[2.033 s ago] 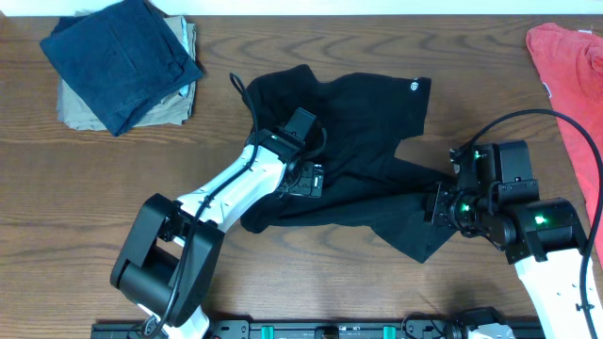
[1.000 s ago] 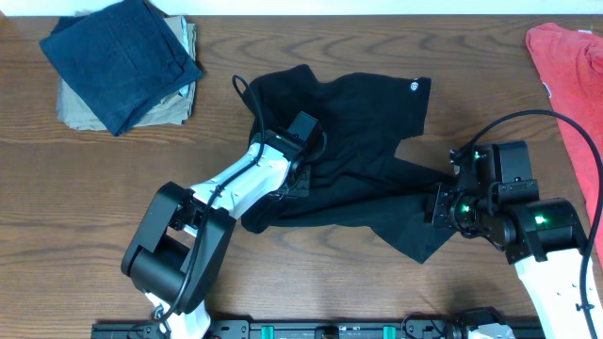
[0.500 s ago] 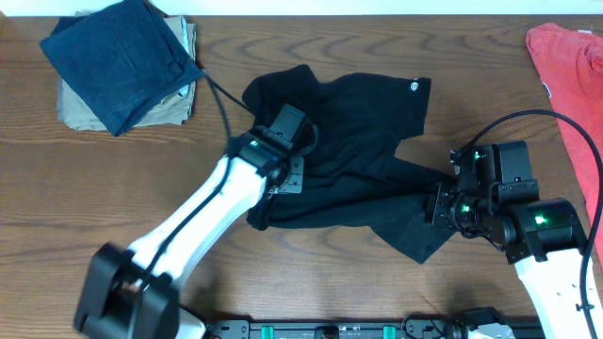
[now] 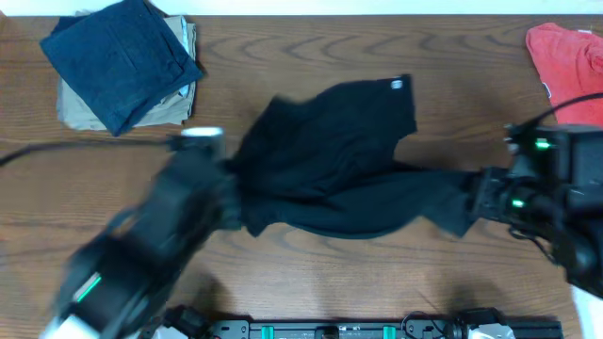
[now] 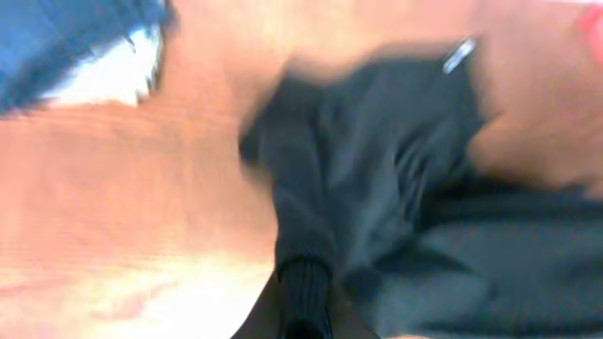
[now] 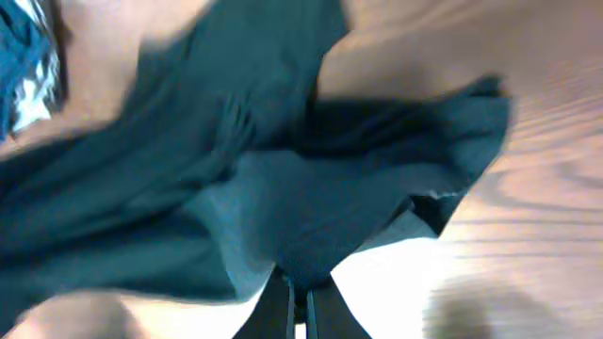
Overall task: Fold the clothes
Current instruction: 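Lift the t-shirt with both grippers and swing it forward to flatten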
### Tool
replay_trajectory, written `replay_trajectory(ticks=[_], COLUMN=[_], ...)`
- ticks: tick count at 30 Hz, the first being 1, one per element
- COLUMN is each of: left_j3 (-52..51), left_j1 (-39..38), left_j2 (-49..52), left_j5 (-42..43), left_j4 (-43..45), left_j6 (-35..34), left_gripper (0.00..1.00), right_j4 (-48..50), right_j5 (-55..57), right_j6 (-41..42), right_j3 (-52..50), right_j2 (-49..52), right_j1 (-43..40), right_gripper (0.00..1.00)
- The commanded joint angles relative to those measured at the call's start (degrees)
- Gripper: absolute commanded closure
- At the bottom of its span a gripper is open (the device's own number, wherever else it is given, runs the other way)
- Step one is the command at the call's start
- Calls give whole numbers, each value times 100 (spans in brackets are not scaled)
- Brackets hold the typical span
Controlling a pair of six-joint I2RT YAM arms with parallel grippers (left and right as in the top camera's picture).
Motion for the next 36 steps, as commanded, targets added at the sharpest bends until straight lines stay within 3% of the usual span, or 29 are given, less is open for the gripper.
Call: replay_trajectory(ticks=[1, 8, 13, 18, 22, 29, 36], left_j3=[728, 1773, 1764, 1764, 1764, 1991, 4293], left_j1=[13, 13, 13, 13, 59, 553, 807], left_j2=[-695, -1040, -800, -39, 824, 2479, 3169], left_j5=[-367, -367, -820, -1215, -1698, -1687, -1685], left_j4=[-205, -573, -507, -389, 214, 2520, 2546], left_j6=[-79, -96, -96, -87, 205, 1228, 2098], left_gripper=[94, 94, 94, 94, 94, 94, 94], right_j4=[-321, -798, -494, -186, 525, 2420, 1832], right_j5=[531, 916, 1189, 1475, 1499, 964, 994], right_j6=[-103, -269, -264, -269, -269, -802, -1130], right_j3=[957, 2500, 2643, 2643, 2645, 2892, 5195], right_j2=[-48, -46, 68, 789, 1613, 2924, 3211], right_j1=[-125, -129, -129, -129, -170, -249, -1021], right_gripper=[99, 99, 99, 99, 99, 99, 99])
